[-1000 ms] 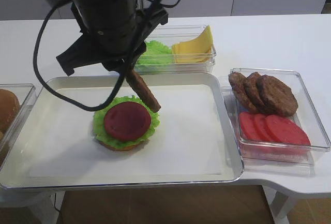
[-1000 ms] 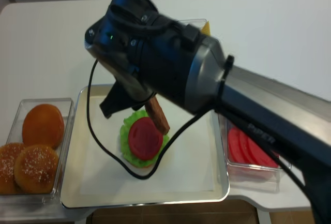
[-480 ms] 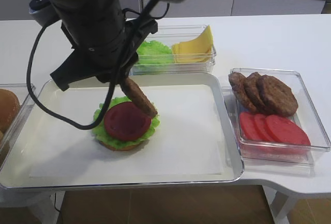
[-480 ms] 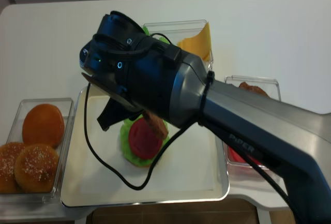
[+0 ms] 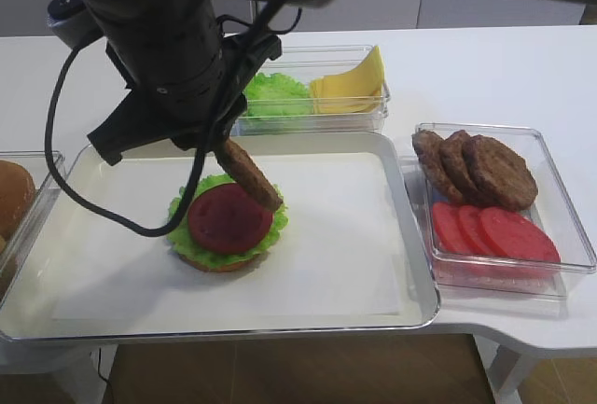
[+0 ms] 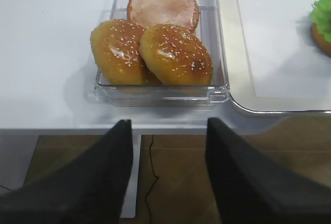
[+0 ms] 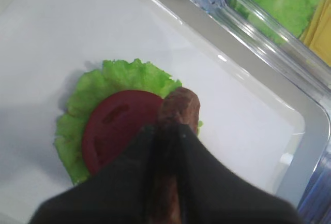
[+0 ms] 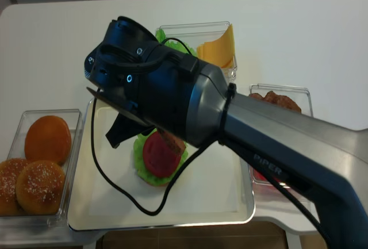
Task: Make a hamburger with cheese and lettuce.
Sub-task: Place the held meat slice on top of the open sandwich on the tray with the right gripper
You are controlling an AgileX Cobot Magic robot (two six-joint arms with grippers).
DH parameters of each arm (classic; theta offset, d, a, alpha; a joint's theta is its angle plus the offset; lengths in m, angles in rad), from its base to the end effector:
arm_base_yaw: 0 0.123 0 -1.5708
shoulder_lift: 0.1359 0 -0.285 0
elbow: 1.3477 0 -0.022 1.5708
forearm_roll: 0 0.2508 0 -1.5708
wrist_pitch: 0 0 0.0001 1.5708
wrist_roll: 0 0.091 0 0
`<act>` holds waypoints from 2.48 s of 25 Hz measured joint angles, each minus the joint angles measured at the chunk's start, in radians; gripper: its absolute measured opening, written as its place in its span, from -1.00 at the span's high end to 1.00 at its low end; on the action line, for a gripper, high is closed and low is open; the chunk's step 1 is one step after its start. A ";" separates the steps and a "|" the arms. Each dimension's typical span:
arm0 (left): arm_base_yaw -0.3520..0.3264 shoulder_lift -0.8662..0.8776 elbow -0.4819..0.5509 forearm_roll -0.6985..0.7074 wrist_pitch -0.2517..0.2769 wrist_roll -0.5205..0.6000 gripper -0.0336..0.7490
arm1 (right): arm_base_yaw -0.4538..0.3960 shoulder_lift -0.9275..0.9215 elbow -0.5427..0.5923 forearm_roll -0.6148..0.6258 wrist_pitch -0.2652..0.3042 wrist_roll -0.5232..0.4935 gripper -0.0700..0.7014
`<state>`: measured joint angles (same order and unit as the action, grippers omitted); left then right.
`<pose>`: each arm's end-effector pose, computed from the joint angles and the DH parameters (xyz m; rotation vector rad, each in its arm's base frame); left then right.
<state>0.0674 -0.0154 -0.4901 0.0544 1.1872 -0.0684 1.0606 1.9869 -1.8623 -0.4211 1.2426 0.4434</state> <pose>-0.0122 0.0038 0.2647 -0.1538 2.1592 0.0657 0.2394 0.3556 0.2986 -0.9016 2.4865 -0.1456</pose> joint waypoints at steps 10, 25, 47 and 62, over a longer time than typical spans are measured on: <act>0.000 0.000 0.000 0.000 0.000 0.000 0.03 | 0.000 0.021 -0.002 -0.006 -0.002 0.000 0.61; 0.000 0.000 0.000 0.000 0.000 0.000 0.03 | 0.062 0.024 -0.002 -0.080 -0.004 0.000 0.61; 0.000 0.000 0.000 0.000 0.000 0.000 0.03 | 0.062 0.043 -0.002 -0.092 -0.005 -0.023 0.61; 0.000 0.000 0.000 0.000 0.000 0.000 0.03 | 0.062 0.060 -0.002 -0.112 -0.006 -0.027 0.61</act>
<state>0.0674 -0.0154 -0.4901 0.0544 1.1872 -0.0684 1.1228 2.0469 -1.8647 -0.5332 1.2363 0.4160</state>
